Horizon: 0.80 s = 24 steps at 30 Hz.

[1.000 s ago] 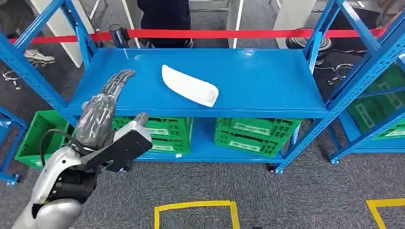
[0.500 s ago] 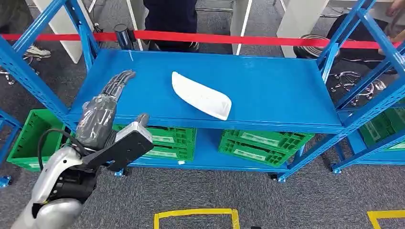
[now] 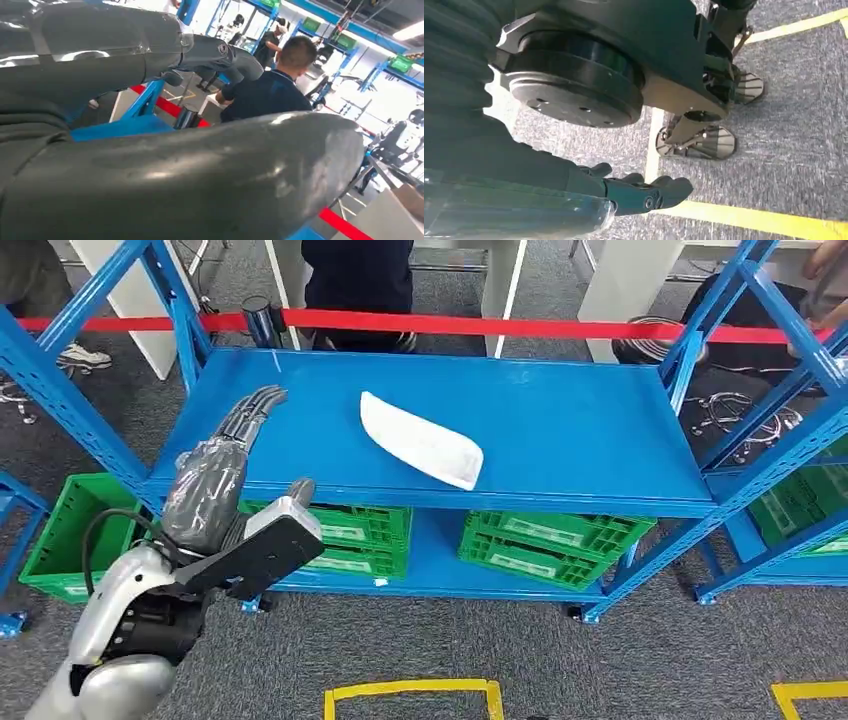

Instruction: Take the parts from the cabinet and place them on the table.

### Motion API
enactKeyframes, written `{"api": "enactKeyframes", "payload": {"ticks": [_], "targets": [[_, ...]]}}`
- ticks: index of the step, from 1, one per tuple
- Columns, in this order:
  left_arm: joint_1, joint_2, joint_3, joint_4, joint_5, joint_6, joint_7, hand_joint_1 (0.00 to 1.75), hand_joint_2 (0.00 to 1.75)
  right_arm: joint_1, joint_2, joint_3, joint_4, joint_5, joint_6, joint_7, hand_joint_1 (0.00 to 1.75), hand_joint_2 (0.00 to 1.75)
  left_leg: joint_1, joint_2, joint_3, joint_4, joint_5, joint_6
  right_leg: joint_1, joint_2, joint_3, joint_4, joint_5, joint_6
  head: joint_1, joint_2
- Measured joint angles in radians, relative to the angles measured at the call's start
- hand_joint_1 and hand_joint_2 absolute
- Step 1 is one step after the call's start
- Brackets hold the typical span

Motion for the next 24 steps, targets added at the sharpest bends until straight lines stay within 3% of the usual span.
{"api": "enactKeyframes", "payload": {"ticks": [11, 12, 15, 16, 20, 21, 24], "targets": [[0.0, 0.0, -0.001, 0.0, -0.017, -0.005, -0.016, 0.0, 0.0, 0.0, 0.0, 0.0, 0.0, 0.0, 0.002, 0.0, 0.0, 1.75, 0.001, -0.002, 0.002, -0.002, 0.002, -0.001, 0.0, -0.001, 0.0, 0.003, 0.0, 0.0, 0.0, 0.0], [0.0, 0.0, -0.002, -0.002, -0.028, -0.015, -0.017, 0.0, 1.75, 0.0, 0.0, 0.0, 0.0, 0.0, 0.002, 0.0, 0.0, 1.75, 0.001, -0.002, 0.002, -0.002, 0.003, -0.001, 0.0, -0.001, 0.0, 0.003, 0.0, 0.0, 0.0, 0.0], [-0.002, -0.001, -0.013, -0.008, -0.071, -0.089, -0.024, 0.0, 1.75, 0.0, 0.002, 0.001, 0.0, 0.005, 0.003, 0.0, 0.0, 1.75, 0.001, -0.003, 0.003, -0.003, 0.002, -0.001, 0.0, -0.001, 0.0, 0.003, 0.0, 0.0, 0.0, 0.0], [-0.007, -0.003, -0.025, -0.007, -0.083, -0.116, -0.026, 0.0, 0.0, 0.0, 0.003, 0.002, 0.0, 0.008, 0.004, -0.004, 0.0, 1.75, 0.001, -0.004, 0.003, -0.003, 0.003, -0.001, 0.0, -0.002, 0.0, 0.003, 0.0, 0.0, 0.0, 0.0], [-0.058, -0.041, -0.09, 0.039, -0.122, -0.179, -0.059, 0.0, 0.0, -0.002, 0.011, 0.003, 0.0, 0.015, 0.006, -0.011, 0.0, 1.75, 0.001, -0.014, 0.003, -0.003, 0.003, -0.003, 0.0, -0.005, 0.0, 0.003, 0.0, 0.0, 0.0, 0.0], [-0.075, -0.056, -0.11, 0.067, -0.127, -0.19, -0.071, 0.0, 1.75, -0.002, 0.013, 0.004, 0.0, 0.021, 0.008, -0.011, 0.0, 1.75, 0.001, -0.017, 0.003, -0.002, 0.004, -0.003, -0.001, -0.007, 0.0, 0.003, 0.0, 0.0, 0.0, 0.0], [-0.128, -0.105, -0.167, 0.17, -0.14, -0.199, -0.109, 0.0, 1.75, -0.005, 0.015, 0.012, 0.0, 0.031, 0.02, -0.011, 0.0, 1.75, 0.001, -0.023, 0.003, -0.002, 0.005, -0.002, -0.001, -0.01, 0.001, 0.002, 0.0, 0.0, 0.0, 0.0]]}}
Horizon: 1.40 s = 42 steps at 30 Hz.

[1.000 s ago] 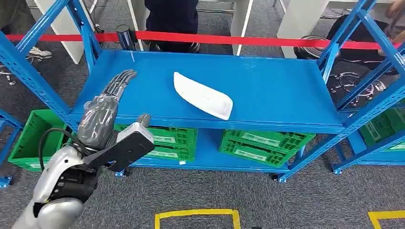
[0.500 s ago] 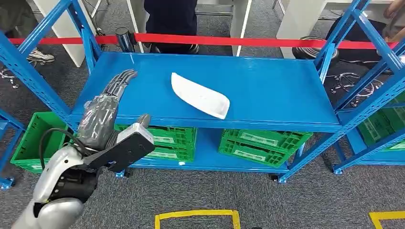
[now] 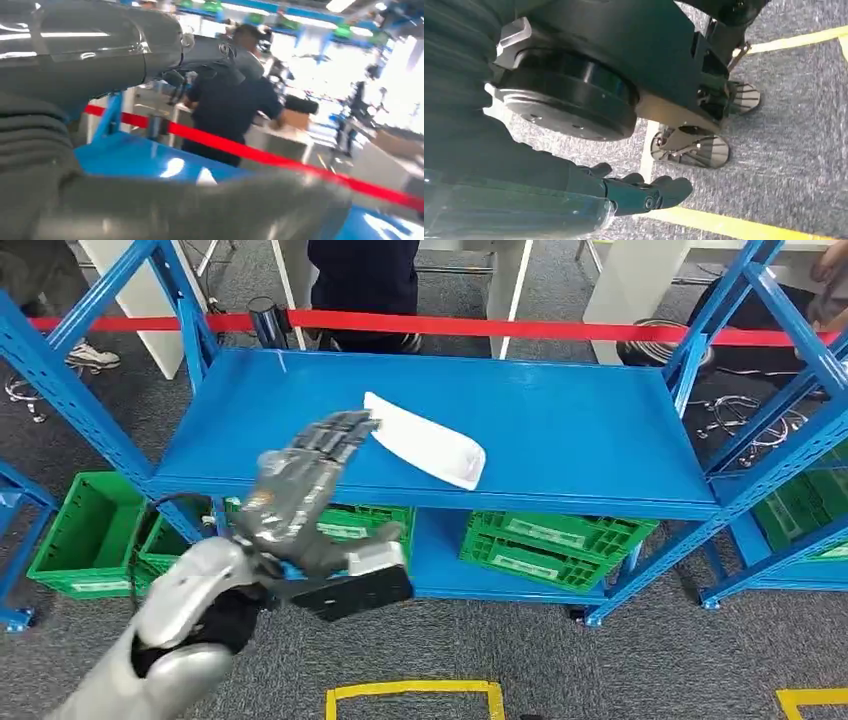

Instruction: Take the parts from the cabinet and place them on the table.

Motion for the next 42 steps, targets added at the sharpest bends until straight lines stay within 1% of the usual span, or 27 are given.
{"api": "enactKeyframes", "payload": {"ticks": [4, 8, 12, 19, 21, 24, 26, 28, 30, 31, 33, 34, 36, 38, 42], "targets": [[-0.049, -0.059, -0.055, 0.148, -0.01, 0.01, -0.025, 0.0, 1.75, -0.001, 0.0, 0.006, 0.0, 0.002, 0.009, 0.0, 0.0, 1.75, 0.0, -0.004, 0.0, 0.0, 0.001, 0.0, 0.0, -0.003, 0.001, 0.0, 0.001, 0.001, 0.0, 0.0], [-0.072, -0.089, -0.088, 0.234, -0.013, 0.017, -0.026, 0.0, 1.75, 0.0, 0.0, 0.009, 0.0, 0.002, 0.009, 0.0, 0.0, 1.75, 0.0, -0.003, 0.0, 0.0, 0.002, 0.0, 0.0, -0.004, 0.001, 0.0, 0.001, 0.001, 0.0, 0.0], [-0.083, -0.107, -0.107, 0.279, -0.014, 0.019, -0.026, 0.0, 1.75, 0.0, 0.0, 0.009, 0.0, 0.003, 0.009, 0.0, 0.0, 1.75, 0.0, -0.001, 0.0, 0.0, 0.002, 0.0, 0.0, -0.004, 0.001, 0.0, 0.001, 0.001, 0.0, 0.0], [-0.091, -0.121, -0.13, 0.325, -0.014, 0.017, -0.025, 0.0, 1.75, 0.0, 0.0, 0.009, 0.0, 0.003, 0.013, 0.0, 0.0, 1.75, 0.0, 0.006, 0.001, -0.002, 0.002, 0.0, 0.0, -0.002, 0.001, 0.0, 0.001, 0.001, 0.0, 0.0], [-0.094, -0.126, -0.136, 0.342, -0.017, 0.021, -0.01, 0.0, 1.75, 0.001, 0.001, 0.01, 0.0, 0.01, 0.025, 0.002, 0.0, 1.75, 0.0, 0.008, 0.001, -0.002, 0.002, 0.0, 0.0, -0.001, 0.001, 0.0, 0.001, 0.001, 0.0, 0.0], [-0.102, -0.142, -0.136, 0.394, -0.024, 0.069, 0.003, 0.0, 1.75, 0.0, 0.006, 0.017, 0.0, 0.018, 0.035, 0.021, 0.0, 1.75, 0.0, 0.01, 0.001, -0.002, 0.002, 0.0, 0.0, 0.0, 0.001, 0.0, 0.001, 0.001, 0.0, 0.0], [-0.101, -0.151, -0.129, 0.426, -0.024, 0.117, 0.005, 0.0, 1.75, 0.0, 0.009, 0.023, 0.0, 0.023, 0.036, 0.032, 0.0, 1.75, 0.0, 0.013, 0.001, -0.002, 0.002, 0.0, 0.0, 0.002, 0.001, 0.0, 0.001, 0.001, 0.0, 0.0], [-0.09, -0.163, -0.111, 0.453, 0.0, 0.181, 0.0, 0.0, 1.75, 0.0, 0.008, 0.032, 0.0, 0.032, 0.032, 0.039, 0.0, 1.75, -0.001, 0.016, 0.002, -0.002, 0.002, 0.0, 0.0, 0.004, 0.001, 0.0, 0.001, 0.001, 0.0, 0.0], [-0.074, -0.176, -0.091, 0.467, 0.022, 0.213, -0.005, 0.0, 1.75, 0.0, 0.002, 0.033, 0.001, 0.035, 0.022, 0.038, 0.0, 1.75, -0.001, 0.018, 0.002, -0.002, 0.002, 0.0, 0.0, 0.005, 0.001, 0.0, 0.001, 0.001, 0.0, 0.0], [-0.069, -0.182, -0.082, 0.473, 0.026, 0.212, -0.004, 0.0, 1.75, 0.0, -0.005, 0.034, 0.001, 0.034, 0.011, 0.024, 0.0, 1.75, -0.001, 0.018, 0.002, -0.002, 0.001, 0.001, 0.0, 0.005, 0.001, 0.0, 0.001, 0.001, 0.0, 0.0], [-0.074, -0.191, -0.079, 0.482, 0.029, 0.176, 0.01, 0.0, 1.75, 0.0, -0.017, 0.034, 0.001, 0.023, 0.0, -0.004, 0.0, 1.75, -0.001, 0.018, 0.002, -0.002, 0.001, 0.001, 0.0, 0.005, 0.001, 0.0, 0.001, 0.001, 0.0, 0.0], [-0.08, -0.198, -0.08, 0.489, 0.03, 0.16, 0.013, 0.0, 1.75, -0.002, -0.024, 0.033, 0.001, 0.019, 0.0, -0.005, 0.0, 1.75, -0.001, 0.017, 0.002, -0.002, 0.001, 0.001, 0.0, 0.005, 0.001, 0.0, 0.001, 0.001, 0.0, 0.0], [-0.1, -0.218, -0.082, 0.517, 0.023, 0.158, 0.005, 0.0, 1.75, -0.002, -0.032, 0.033, 0.003, 0.02, 0.0, 0.0, 0.0, 1.75, -0.001, 0.016, 0.002, -0.002, 0.001, 0.001, 0.0, 0.005, 0.001, 0.0, 0.001, 0.001, 0.0, 0.0], [-0.133, -0.244, -0.086, 0.573, -0.007, 0.175, -0.018, 0.0, 1.75, -0.002, -0.035, 0.034, 0.003, 0.029, 0.005, 0.012, 0.0, 1.75, -0.001, 0.014, 0.002, -0.002, 0.001, 0.001, 0.0, 0.005, 0.001, 0.0, 0.002, 0.003, 0.001, 0.0], [-0.189, -0.304, -0.09, 0.72, -0.055, 0.249, -0.079, 0.0, 1.75, -0.002, -0.034, 0.035, 0.003, 0.047, 0.003, 0.016, 0.0, 1.75, -0.001, 0.012, 0.002, -0.002, 0.002, 0.001, 0.0, 0.005, 0.001, 0.0, 0.003, 0.004, 0.001, 0.0]]}}
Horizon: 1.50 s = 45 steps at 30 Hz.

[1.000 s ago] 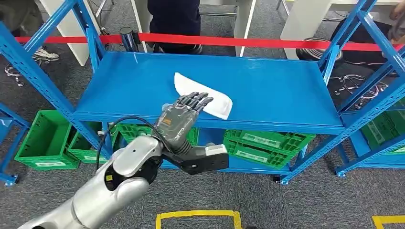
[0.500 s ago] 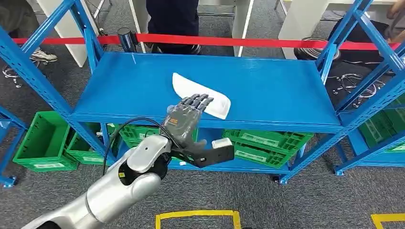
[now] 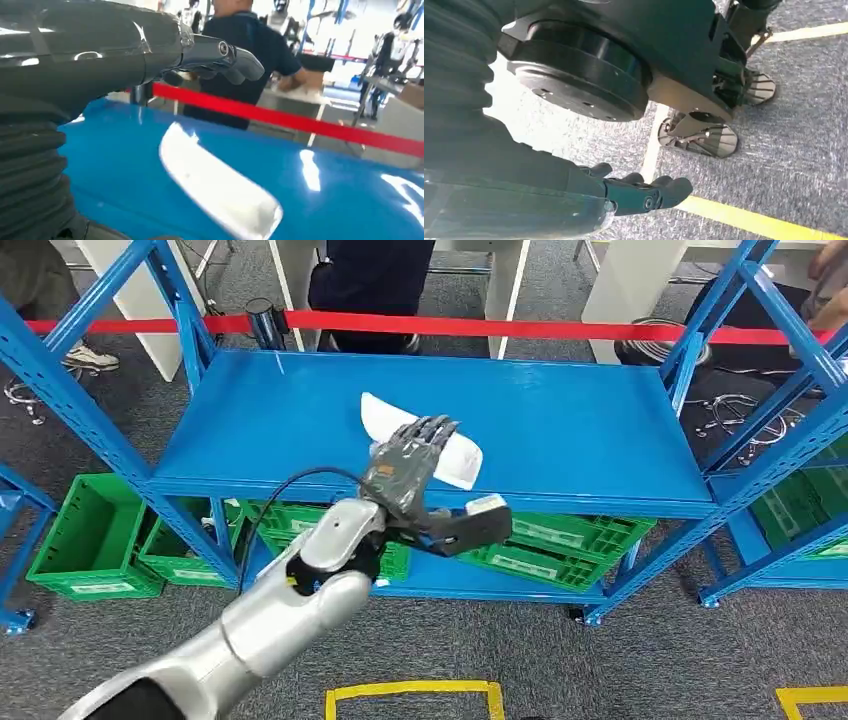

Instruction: Take the parts from the cabinet and place them on the table.

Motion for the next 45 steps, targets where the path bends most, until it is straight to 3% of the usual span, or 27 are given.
{"api": "enactKeyframes", "payload": {"ticks": [1, 3, 6, 8, 10, 14, 19, 28, 31, 37, 45], "targets": [[-0.01, -0.015, 0.0, 0.033, 0.001, 0.018, -0.017, 0.0, 0.0, 0.0, 0.0, 0.003, 0.0, 0.002, -0.001, -0.003, 0.0, 1.75, 0.0, -0.001, 0.0, 0.0, 0.0, 0.0, 0.0, 0.0, 0.0, 0.0, 0.0, 0.0, 0.0, 0.0], [-0.018, -0.042, 0.009, 0.082, 0.05, 0.058, -0.055, 0.0, 0.0, 0.0, 0.0, 0.006, 0.0, 0.003, 0.0, -0.008, 0.0, 1.75, 0.0, 0.0, 0.0, 0.0, 0.0, 0.0, 0.0, 0.0, 0.001, 0.0, 0.0, 0.0, 0.0, 0.0], [-0.012, -0.055, 0.03, 0.066, 0.236, 0.111, -0.073, 0.0, 0.0, 0.002, 0.0, 0.007, 0.0, -0.007, -0.001, -0.008, 0.0, 1.75, -0.001, 0.003, 0.0, 0.0, 0.0, 0.0, 0.0, 0.0, 0.004, 0.0, 0.0, 0.0, 0.0, 0.0], [0.003, -0.044, 0.057, -0.01, 0.39, 0.14, -0.05, 0.0, 0.0, 0.006, 0.0, 0.007, 0.0, -0.019, -0.005, -0.003, 0.0, 1.75, -0.001, 0.008, 0.0, -0.001, 0.0, 0.0, 0.0, 0.0, 0.004, 0.0, 0.0, 0.0, 0.0, 0.0], [0.014, -0.022, 0.082, -0.108, 0.453, 0.14, -0.02, 0.0, 0.0, 0.009, -0.001, 0.007, 0.001, -0.025, -0.006, -0.001, 0.0, 1.75, -0.001, 0.012, 0.0, -0.001, 0.0, 0.0, 0.0, 0.001, 0.003, 0.0, 0.0, 0.0, 0.0, 0.0], [0.027, 0.001, 0.108, -0.224, 0.469, 0.148, -0.017, 0.0, 0.0, 0.008, -0.001, 0.007, 0.001, -0.026, -0.007, 0.0, 0.0, 1.75, -0.002, 0.018, 0.002, -0.004, 0.0, 0.0, 0.0, 0.004, 0.003, 0.0, 0.0, 0.0, 0.0, 0.0], [0.035, 0.019, 0.115, -0.301, 0.47, 0.157, -0.02, 0.0, 0.0, 0.009, -0.001, 0.008, 0.001, -0.026, -0.007, 0.0, 0.0, 1.75, -0.002, 0.024, 0.004, -0.005, 0.0, 0.0, 0.0, 0.008, 0.003, 0.0, 0.001, 0.0, 0.0, 0.0], [0.044, 0.04, 0.125, -0.364, 0.47, 0.16, -0.022, 0.0, 0.0, 0.009, -0.001, 0.009, 0.001, -0.026, -0.007, 0.0, 0.0, 1.75, -0.002, 0.023, 0.005, -0.005, 0.0, 0.0, 0.0, 0.009, 0.003, 0.0, 0.001, 0.0, 0.0, 0.0], [0.054, 0.049, 0.132, -0.388, 0.496, 0.206, -0.048, 0.0, 0.0, 0.009, -0.001, 0.009, 0.001, -0.039, -0.01, 0.0, 0.0, 1.75, -0.002, 0.023, 0.005, -0.005, 0.0, 0.0, 0.0, 0.009, 0.004, 0.0, 0.001, 0.0, 0.0, 0.0], [0.125, 0.127, 0.161, -0.571, 0.521, 0.201, 0.033, 0.0, 0.0, 0.014, 0.001, 0.009, 0.001, -0.076, -0.014, -0.015, 0.0, 1.75, -0.003, 0.026, 0.006, -0.008, 0.0, 0.0, 0.0, 0.01, 0.003, 0.0, 0.001, 0.0, 0.0, 0.0], [0.221, 0.197, 0.183, -0.754, 0.434, 0.214, 0.024, 0.0, 0.0, 0.016, 0.005, 0.006, 0.001, -0.093, -0.024, -0.024, 0.0, 1.75, -0.003, 0.028, 0.007, -0.009, 0.0, 0.0, 0.0, 0.011, 0.003, 0.0, 0.001, 0.0, 0.0, 0.0]]}}
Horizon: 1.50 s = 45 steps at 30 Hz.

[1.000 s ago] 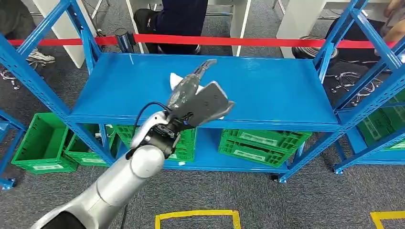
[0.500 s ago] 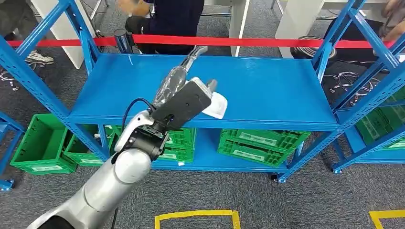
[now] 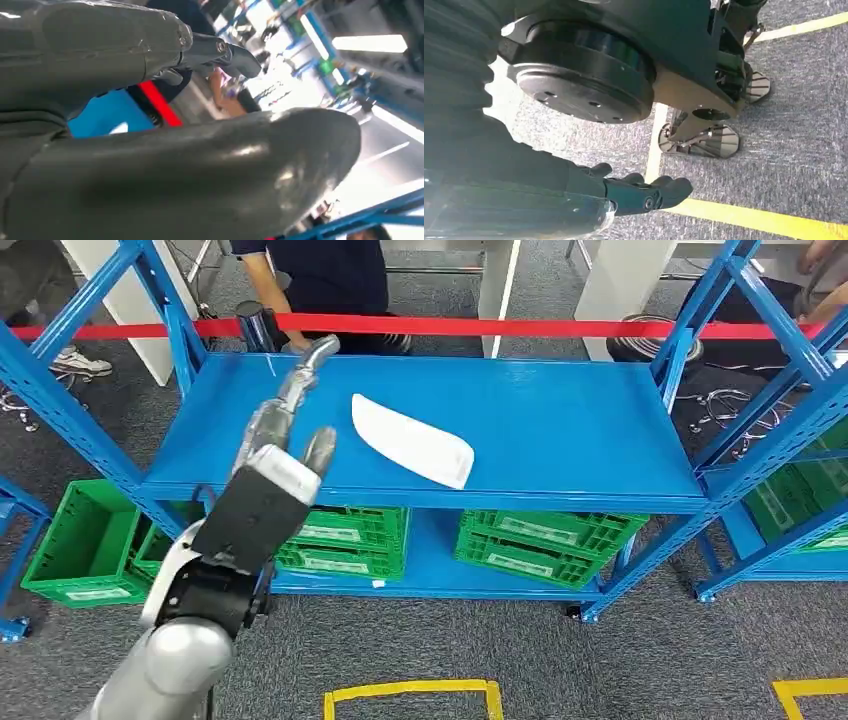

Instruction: Take the parts from the cabinet and place them on the table.

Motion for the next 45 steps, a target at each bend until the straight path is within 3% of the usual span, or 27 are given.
{"api": "enactKeyframes", "payload": {"ticks": [17, 19, 20, 21, 22, 24, 25, 26, 27, 28, 30, 31, 32, 35, 37, 40, 41, 42, 43, 44, 45], "targets": [[0.036, 0.038, 0.001, -0.119, -0.029, -0.012, 0.004, 0.0, 0.0, -0.001, 0.0, -0.001, 0.0, -0.003, 0.0, 0.0, 0.0, 1.75, 0.0, -0.011, 0.0, 0.0, 0.0, 0.0, -0.001, -0.004, 0.0, 0.0, 0.0, 0.0, 0.0, 0.0], [0.036, 0.042, 0.003, -0.124, -0.03, -0.014, 0.004, 0.0, 0.0, -0.003, 0.002, -0.002, 0.0, -0.003, 0.0, 0.0, 0.0, 1.75, -0.006, -0.015, 0.0, -0.002, -0.005, 0.012, -0.005, -0.006, 0.002, -0.016, 0.004, 0.011, -0.001, 0.0], [0.037, 0.043, 0.005, -0.13, -0.031, -0.014, 0.004, 0.0, 0.0, -0.005, 0.002, -0.002, 0.0, -0.002, 0.0, 0.0, 0.0, 1.75, 0.002, -0.015, 0.011, -0.024, 0.003, 0.018, -0.002, -0.006, 0.009, -0.021, 0.003, 0.015, -0.005, 0.0], [0.037, 0.044, 0.006, -0.133, -0.032, -0.014, 0.004, 0.0, 0.0, -0.006, 0.002, -0.002, 0.0, -0.002, 0.0, 0.0, 0.0, 1.75, 0.006, -0.013, 0.023, -0.041, 0.012, 0.018, -0.003, -0.009, 0.009, -0.012, 0.0, 0.015, -0.003, 0.0], [0.036, 0.044, 0.007, -0.136, -0.033, -0.014, 0.004, 0.0, 0.0, -0.008, 0.002, -0.002, 0.0, -0.003, 0.0, 0.0, 0.0, 1.75, 0.007, -0.011, 0.03, -0.049, 0.014, 0.022, -0.004, -0.008, -0.013, 0.032, -0.027, 0.017, -0.001, 0.0], [0.039, 0.046, 0.007, -0.136, -0.033, -0.017, 0.006, 0.0, 0.0, -0.008, 0.002, -0.002, 0.0, -0.003, 0.0, 0.0, 0.0, 1.75, 0.007, -0.01, 0.033, -0.051, 0.012, 0.022, -0.01, -0.008, -0.106, 0.2, -0.097, 0.024, 0.003, 0.0], [0.041, 0.047, 0.007, -0.136, -0.034, -0.018, 0.006, 0.0, 0.0, -0.007, 0.002, -0.002, 0.0, -0.003, 0.0, 0.0, 0.0, 1.75, 0.007, -0.011, 0.034, -0.05, 0.009, 0.021, -0.013, -0.008, -0.151, 0.268, -0.116, 0.028, 0.003, 0.0], [0.043, 0.048, 0.007, -0.137, -0.035, -0.018, 0.006, 0.0, 0.0, -0.006, 0.002, -0.002, 0.0, -0.003, 0.0, 0.0, 0.0, 1.75, 0.007, -0.012, 0.037, -0.05, 0.005, 0.018, -0.015, -0.008, -0.18, 0.301, -0.109, 0.03, 0.004, 0.0], [0.045, 0.049, 0.007, -0.136, -0.036, -0.018, 0.006, 0.0, 0.0, -0.005, 0.002, -0.001, 0.0, -0.003, 0.0, 0.0, 0.0, 1.75, 0.009, -0.012, 0.044, -0.05, 0.001, 0.014, -0.019, -0.009, -0.184, 0.283, -0.074, 0.032, 0.005, 0.0], [0.045, 0.05, 0.007, -0.137, -0.036, -0.018, 0.006, 0.0, 0.0, -0.005, 0.002, -0.002, 0.0, -0.003, 0.0, 0.0, 0.0, 1.75, 0.01, -0.013, 0.052, -0.049, -0.006, 0.009, -0.023, -0.009, -0.166, 0.223, -0.018, 0.034, 0.006, 0.0], [0.045, 0.051, 0.007, -0.138, -0.037, -0.019, 0.006, 0.0, 0.0, -0.004, 0.002, -0.002, 0.0, -0.003, 0.0, 0.0, 0.0, 1.75, 0.015, -0.011, 0.071, -0.043, -0.023, -0.006, -0.032, -0.013, -0.109, 0.049, 0.096, 0.041, 0.007, 0.0], [0.046, 0.052, 0.007, -0.139, -0.037, -0.019, 0.006, 0.0, 0.0, -0.002, 0.005, -0.002, 0.0, -0.003, 0.0, 0.0, 0.0, 1.75, 0.009, -0.011, 0.067, -0.042, -0.028, -0.014, -0.024, -0.012, -0.102, 0.048, 0.077, 0.041, 0.01, 0.0], [0.046, 0.052, 0.008, -0.141, -0.037, -0.019, 0.007, 0.0, 0.0, -0.004, 0.006, -0.002, 0.0, -0.002, 0.0, 0.0, 0.0, 1.75, 0.008, -0.011, 0.061, -0.035, -0.03, -0.02, -0.025, -0.013, -0.094, 0.021, 0.065, 0.023, 0.012, 0.0], [0.048, 0.055, 0.008, -0.146, -0.038, -0.021, 0.007, 0.0, 0.0, -0.001, 0.004, -0.002, 0.0, -0.002, -0.002, 0.0, 0.0, 1.75, 0.01, -0.007, 0.065, -0.04, -0.035, -0.034, -0.022, -0.009, -0.097, 0.031, 0.058, -0.002, 0.003, 0.0], [0.047, 0.056, 0.01, -0.152, -0.039, -0.021, 0.007, 0.0, 0.0, -0.002, 0.005, -0.002, 0.0, -0.002, -0.002, 0.0, 0.0, 1.75, 0.013, -0.008, 0.053, 0.004, -0.063, -0.044, -0.026, -0.009, -0.08, 0.024, 0.052, -0.018, -0.005, 0.0], [0.05, 0.057, 0.011, -0.155, -0.039, -0.021, 0.008, 0.0, 0.0, -0.004, 0.006, -0.002, 0.0, -0.002, -0.002, 0.0, 0.0, 1.75, 0.014, -0.015, -0.102, 0.253, -0.144, -0.048, -0.021, -0.01, -0.065, 0.024, 0.034, -0.028, -0.022, 0.0], [0.051, 0.058, 0.012, -0.155, -0.039, -0.022, 0.008, 0.0, 0.0, -0.003, 0.006, -0.002, 0.0, -0.002, -0.003, 0.0, 0.0, 1.75, 0.014, -0.016, -0.129, 0.285, -0.144, -0.047, -0.02, -0.01, -0.061, 0.024, 0.03, -0.028, -0.023, 0.0], [0.052, 0.059, 0.013, -0.155, -0.039, -0.022, 0.008, 0.0, 0.0, -0.002, 0.006, -0.002, 0.0, -0.002, -0.003, 0.0, 0.0, 1.75, 0.014, -0.016, -0.146, 0.299, -0.135, -0.046, -0.019, -0.01, -0.055, 0.024, 0.026, -0.029, -0.024, 0.0], [0.053, 0.06, 0.016, -0.155, -0.039, -0.022, 0.008, 0.0, 0.0, -0.001, 0.006, -0.002, 0.0, -0.002, -0.003, 0.0, 0.0, 1.75, 0.013, -0.016, -0.155, 0.29, -0.108, -0.044, -0.018, -0.009, -0.047, 0.024, 0.019, -0.028, -0.025, 0.0], [0.053, 0.061, 0.016, -0.155, -0.039, -0.022, 0.008, 0.0, 0.0, -0.001, 0.006, -0.002, 0.0, -0.002, -0.003, 0.0, 0.0, 1.75, 0.013, -0.016, -0.147, 0.243, -0.055, -0.039, -0.017, -0.007, -0.032, 0.024, 0.009, -0.027, -0.026, 0.0], [0.053, 0.061, 0.017, -0.155, -0.039, -0.023, 0.008, 0.0, 0.0, -0.002, 0.006, -0.002, 0.0, -0.002, -0.003, 0.0, 0.0, 1.75, 0.013, -0.017, -0.121, 0.164, 0.012, -0.033, -0.017, -0.005, -0.015, 0.024, -0.003, -0.024, -0.028, 0.0]]}}
